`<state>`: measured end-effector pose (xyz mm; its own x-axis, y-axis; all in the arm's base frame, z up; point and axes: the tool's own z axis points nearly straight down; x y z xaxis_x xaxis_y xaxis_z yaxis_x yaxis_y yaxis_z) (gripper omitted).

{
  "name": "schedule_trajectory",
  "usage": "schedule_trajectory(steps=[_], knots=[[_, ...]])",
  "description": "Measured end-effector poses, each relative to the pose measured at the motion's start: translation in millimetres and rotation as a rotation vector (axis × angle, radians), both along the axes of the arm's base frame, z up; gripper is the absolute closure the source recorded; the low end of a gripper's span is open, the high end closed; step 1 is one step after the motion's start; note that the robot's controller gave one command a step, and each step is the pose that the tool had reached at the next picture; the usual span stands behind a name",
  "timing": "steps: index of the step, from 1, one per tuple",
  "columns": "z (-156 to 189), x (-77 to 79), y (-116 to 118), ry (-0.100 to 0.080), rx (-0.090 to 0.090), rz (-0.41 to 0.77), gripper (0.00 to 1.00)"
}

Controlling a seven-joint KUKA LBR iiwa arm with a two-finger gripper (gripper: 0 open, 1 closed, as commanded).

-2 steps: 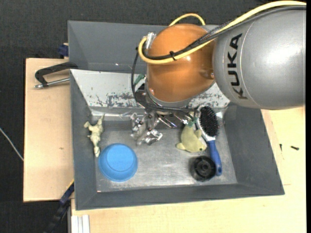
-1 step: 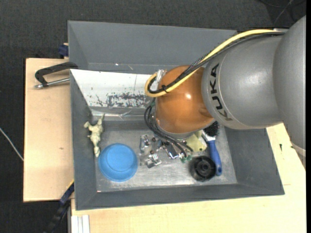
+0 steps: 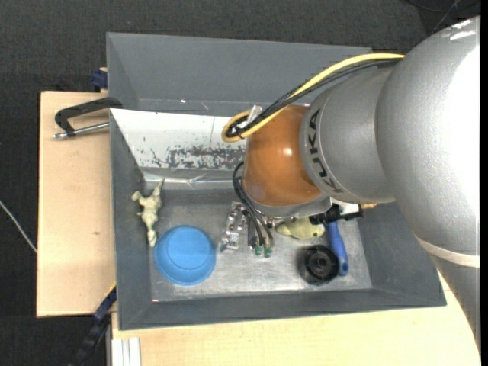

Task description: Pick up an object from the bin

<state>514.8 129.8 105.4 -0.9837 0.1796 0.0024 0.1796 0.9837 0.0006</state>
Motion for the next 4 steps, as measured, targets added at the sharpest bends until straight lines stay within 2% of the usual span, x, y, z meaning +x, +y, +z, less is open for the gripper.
schedule_trajectory(steps=[1,2,3,4], knots=[[0.8,0.3,0.4,-0.002,0.000,0.002,0.00],[-11.7,-12.2,71.0,-0.004,-0.001,0.182,0.00],[-11.4,-12.2,70.5,-0.003,-0.001,0.181,1.00],[-11.3,-12.1,70.5,-0.003,-0.001,0.181,1.00]])
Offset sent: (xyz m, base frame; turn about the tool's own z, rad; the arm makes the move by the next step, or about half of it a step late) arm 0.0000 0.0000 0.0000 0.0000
